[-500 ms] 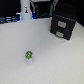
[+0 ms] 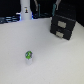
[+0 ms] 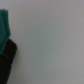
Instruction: Open the kcup holder, insert the kcup into the holder, and close the kcup holder
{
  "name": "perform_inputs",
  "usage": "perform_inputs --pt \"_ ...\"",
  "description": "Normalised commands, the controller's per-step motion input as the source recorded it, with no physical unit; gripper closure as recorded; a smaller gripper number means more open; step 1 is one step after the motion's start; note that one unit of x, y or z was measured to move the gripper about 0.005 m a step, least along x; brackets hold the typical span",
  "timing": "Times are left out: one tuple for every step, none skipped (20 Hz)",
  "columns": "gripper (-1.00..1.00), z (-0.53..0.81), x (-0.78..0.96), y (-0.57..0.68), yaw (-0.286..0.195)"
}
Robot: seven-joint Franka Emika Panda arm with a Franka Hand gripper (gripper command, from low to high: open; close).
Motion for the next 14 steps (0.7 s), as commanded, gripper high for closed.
perform_inputs --pt "-1.0 0.01 -0.39 0.59 -0.179" --pt "-1.0 0.01 -0.4 0.57 -0.177" --pt "-1.0 0.01 -0.39 0.59 -0.184" --pt "-1.0 0.01 -0.38 0.59 -0.186" --pt "-1.0 0.01 -0.38 0.6 -0.187" --pt "-1.0 0.01 -0.38 0.6 -0.186" --pt "-1.0 0.01 -0.4 0.58 -0.182" --pt "-1.0 0.0 -0.38 0.61 -0.184" --pt "-1.0 -0.01 -0.38 0.61 -0.183" --pt "-1.0 -0.01 -0.37 0.61 -0.179" --pt "-1.0 -0.02 -0.37 0.61 -0.183" --pt "-1.0 -0.04 -0.37 0.6 -0.181" --pt "-1.0 -0.06 -0.37 0.6 -0.181" --pt "-1.0 -0.08 -0.37 0.6 -0.18"
